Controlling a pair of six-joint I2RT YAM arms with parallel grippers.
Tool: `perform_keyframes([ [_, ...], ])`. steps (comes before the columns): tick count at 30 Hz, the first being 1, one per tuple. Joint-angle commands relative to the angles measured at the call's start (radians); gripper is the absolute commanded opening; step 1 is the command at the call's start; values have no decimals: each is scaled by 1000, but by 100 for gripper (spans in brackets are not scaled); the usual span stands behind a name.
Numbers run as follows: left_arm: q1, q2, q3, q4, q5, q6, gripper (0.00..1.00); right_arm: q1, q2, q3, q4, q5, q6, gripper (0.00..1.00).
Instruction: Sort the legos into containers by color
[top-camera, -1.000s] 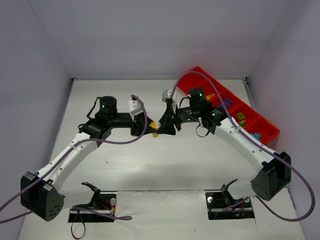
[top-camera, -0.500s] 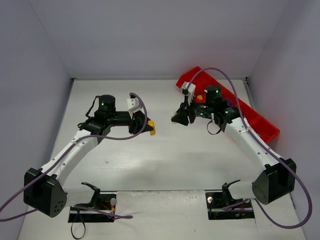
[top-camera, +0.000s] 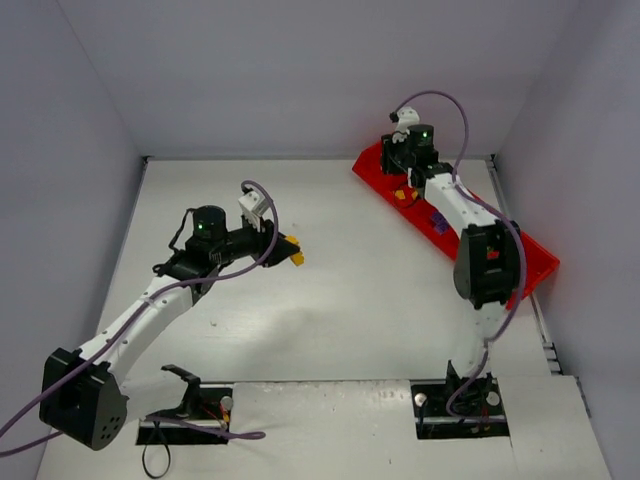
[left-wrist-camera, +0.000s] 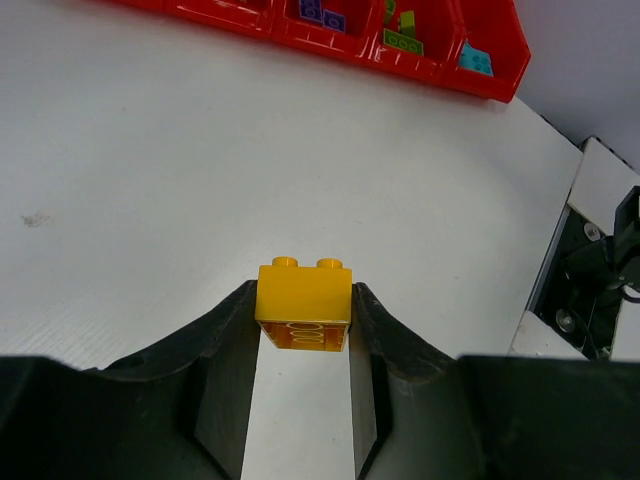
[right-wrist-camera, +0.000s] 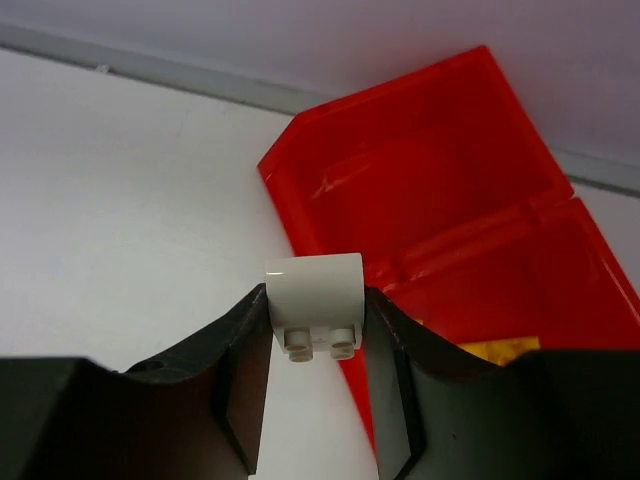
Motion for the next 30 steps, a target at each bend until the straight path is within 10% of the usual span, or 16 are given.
perform_keyframes([
  [1,-11,-71,14,96,-60,-83,11,-5,78,157,159,61,0,0],
  [9,-36,-101,-32,87,-97,-124,11,-16,347,406,216,41,-7,11],
  [15,-54,-95,-29,76,-140,-131,12,-28,421,494,211,23,35,60],
  [30,-50,106,154,234,-258,-383,11,-11,-237,-129,211,-515,7,68],
])
